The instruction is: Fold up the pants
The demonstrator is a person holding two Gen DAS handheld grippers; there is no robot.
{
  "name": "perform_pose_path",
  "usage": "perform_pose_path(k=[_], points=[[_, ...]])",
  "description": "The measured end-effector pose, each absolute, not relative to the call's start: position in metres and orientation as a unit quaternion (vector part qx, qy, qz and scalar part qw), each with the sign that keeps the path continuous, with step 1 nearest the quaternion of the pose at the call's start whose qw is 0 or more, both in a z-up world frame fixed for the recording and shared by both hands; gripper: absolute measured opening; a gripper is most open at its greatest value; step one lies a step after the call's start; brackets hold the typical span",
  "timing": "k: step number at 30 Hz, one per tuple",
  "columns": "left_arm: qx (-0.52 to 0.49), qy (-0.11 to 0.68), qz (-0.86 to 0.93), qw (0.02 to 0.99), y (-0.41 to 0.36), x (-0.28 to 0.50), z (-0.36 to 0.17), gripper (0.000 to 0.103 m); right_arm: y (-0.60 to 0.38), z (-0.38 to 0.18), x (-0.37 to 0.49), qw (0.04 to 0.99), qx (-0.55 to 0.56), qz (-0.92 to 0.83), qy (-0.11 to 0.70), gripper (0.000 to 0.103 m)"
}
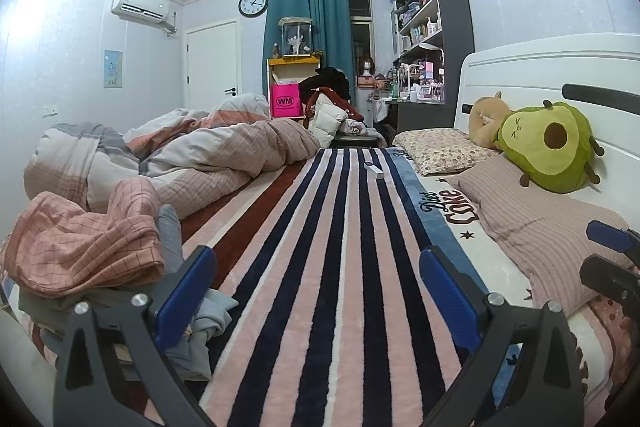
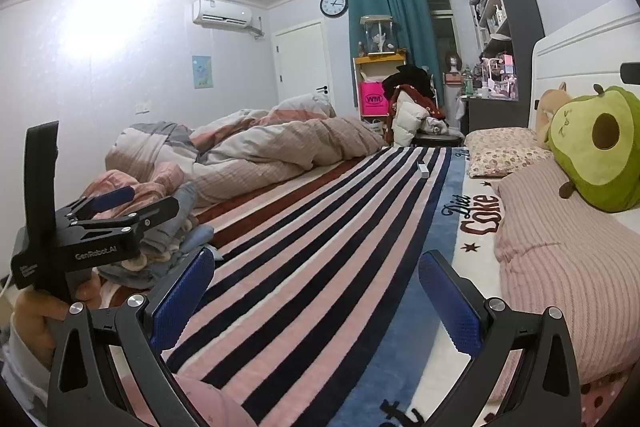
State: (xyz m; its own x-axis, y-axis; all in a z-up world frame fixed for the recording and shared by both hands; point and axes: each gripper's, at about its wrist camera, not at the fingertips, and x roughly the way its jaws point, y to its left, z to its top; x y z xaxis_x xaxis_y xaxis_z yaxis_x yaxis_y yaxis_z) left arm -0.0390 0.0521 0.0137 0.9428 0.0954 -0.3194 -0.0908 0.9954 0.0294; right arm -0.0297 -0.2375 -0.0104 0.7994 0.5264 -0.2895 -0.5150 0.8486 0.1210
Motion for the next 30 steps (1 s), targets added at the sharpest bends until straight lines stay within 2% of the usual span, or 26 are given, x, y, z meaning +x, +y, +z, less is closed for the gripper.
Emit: perform_pose_path(k=[30], points=[[0.012,0.161,0.041,0.986,0.0477,-0.0391,0.0120,0.101,-0.2401,-0.0133,-0.0287,0.950,0.028,0.266,0.163,0.102]])
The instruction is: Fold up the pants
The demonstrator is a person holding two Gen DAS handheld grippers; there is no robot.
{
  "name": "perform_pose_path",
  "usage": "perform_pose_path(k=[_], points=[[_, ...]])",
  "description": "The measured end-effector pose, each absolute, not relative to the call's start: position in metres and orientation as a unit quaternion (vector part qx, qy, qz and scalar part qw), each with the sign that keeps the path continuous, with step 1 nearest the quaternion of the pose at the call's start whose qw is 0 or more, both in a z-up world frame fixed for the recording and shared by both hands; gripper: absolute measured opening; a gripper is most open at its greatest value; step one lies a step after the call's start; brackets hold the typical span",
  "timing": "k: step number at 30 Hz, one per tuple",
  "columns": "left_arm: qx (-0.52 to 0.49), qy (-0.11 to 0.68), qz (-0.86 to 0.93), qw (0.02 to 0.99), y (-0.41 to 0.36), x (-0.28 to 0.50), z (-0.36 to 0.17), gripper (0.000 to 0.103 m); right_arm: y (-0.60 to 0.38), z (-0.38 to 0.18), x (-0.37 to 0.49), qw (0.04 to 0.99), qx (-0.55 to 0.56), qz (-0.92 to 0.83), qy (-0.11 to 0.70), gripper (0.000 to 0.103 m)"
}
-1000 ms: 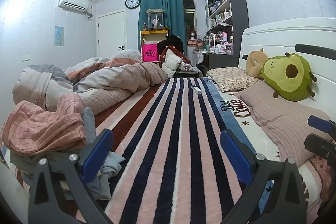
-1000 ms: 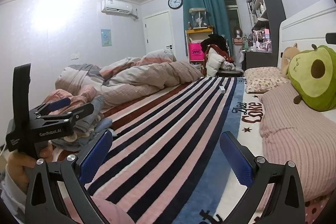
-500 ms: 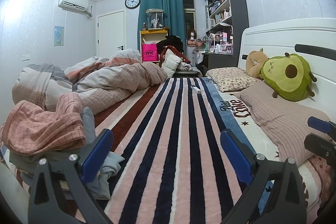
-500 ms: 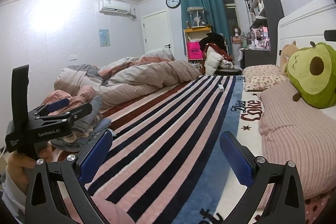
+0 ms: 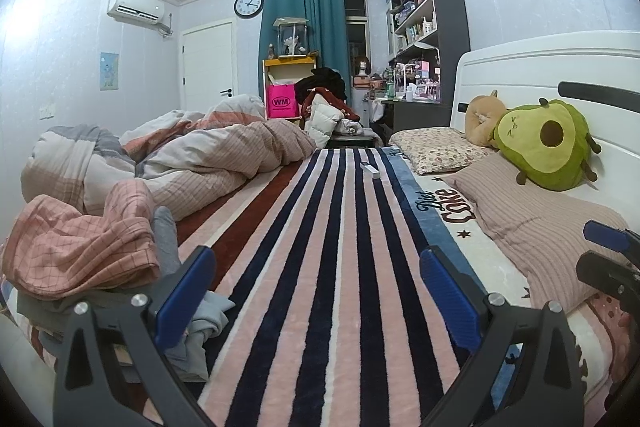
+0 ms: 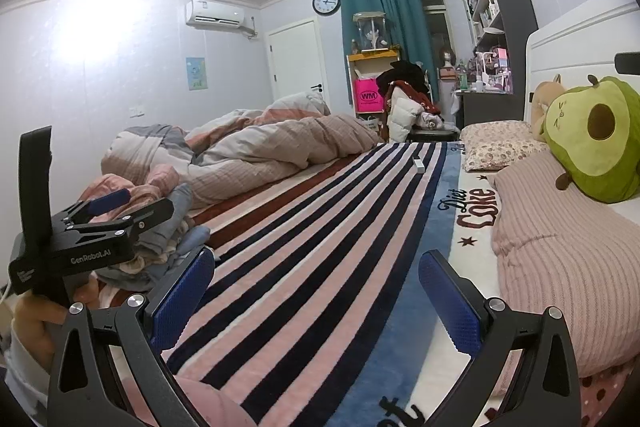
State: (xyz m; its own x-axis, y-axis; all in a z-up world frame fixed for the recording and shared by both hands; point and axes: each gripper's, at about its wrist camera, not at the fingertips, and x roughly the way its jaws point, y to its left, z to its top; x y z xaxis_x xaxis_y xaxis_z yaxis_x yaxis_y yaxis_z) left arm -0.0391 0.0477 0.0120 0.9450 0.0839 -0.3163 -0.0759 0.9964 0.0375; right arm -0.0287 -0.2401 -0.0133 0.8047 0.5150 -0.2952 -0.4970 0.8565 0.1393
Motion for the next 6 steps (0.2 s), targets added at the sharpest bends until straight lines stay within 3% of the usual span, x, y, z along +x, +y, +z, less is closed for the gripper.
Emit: perform_pose_path(k=[6], points=[[0.011,0.162,0.041,0.986,0.0477,-0.0391,0.0116,0.101,-0.2406,-0.0134,-0.0286,0.949,0.029,0.266,0.164,0.102]])
